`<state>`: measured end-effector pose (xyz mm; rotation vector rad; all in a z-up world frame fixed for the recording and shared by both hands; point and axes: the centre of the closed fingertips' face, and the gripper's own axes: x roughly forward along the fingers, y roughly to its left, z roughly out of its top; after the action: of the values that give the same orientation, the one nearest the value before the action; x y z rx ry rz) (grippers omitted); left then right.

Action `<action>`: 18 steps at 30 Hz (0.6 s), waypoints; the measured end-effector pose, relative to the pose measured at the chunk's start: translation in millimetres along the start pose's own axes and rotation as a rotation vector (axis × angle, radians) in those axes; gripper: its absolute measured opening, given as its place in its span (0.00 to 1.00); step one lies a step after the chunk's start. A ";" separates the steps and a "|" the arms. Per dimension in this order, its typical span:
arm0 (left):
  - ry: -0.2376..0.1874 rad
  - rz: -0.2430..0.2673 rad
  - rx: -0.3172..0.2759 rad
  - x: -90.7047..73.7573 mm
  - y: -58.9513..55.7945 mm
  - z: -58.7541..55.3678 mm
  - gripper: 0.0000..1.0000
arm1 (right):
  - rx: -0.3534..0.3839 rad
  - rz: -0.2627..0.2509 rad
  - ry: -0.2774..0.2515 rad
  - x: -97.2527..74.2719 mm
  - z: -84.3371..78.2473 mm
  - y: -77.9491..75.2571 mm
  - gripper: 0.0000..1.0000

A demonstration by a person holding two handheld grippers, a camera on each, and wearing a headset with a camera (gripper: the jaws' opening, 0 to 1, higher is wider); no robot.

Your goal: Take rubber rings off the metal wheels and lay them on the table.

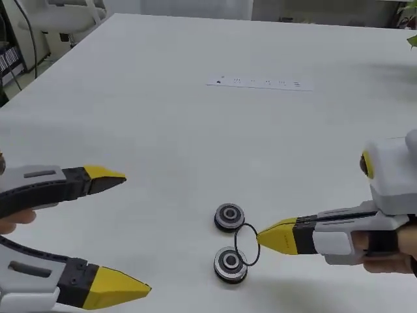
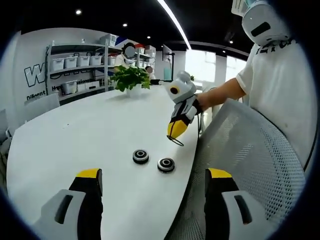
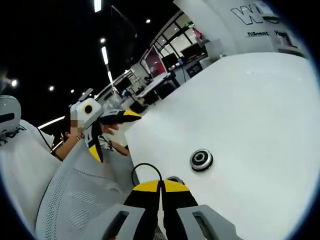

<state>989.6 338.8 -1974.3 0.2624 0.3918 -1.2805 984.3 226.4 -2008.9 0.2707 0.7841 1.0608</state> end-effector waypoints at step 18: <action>0.032 -0.010 0.006 4.1 -5.8 -6.9 0.79 | -0.095 -0.033 0.082 38.2 24.3 8.2 0.00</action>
<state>984.0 336.5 -1982.1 0.2866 0.4176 -1.2887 1005.2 267.1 -2004.2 0.1342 0.8061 1.0801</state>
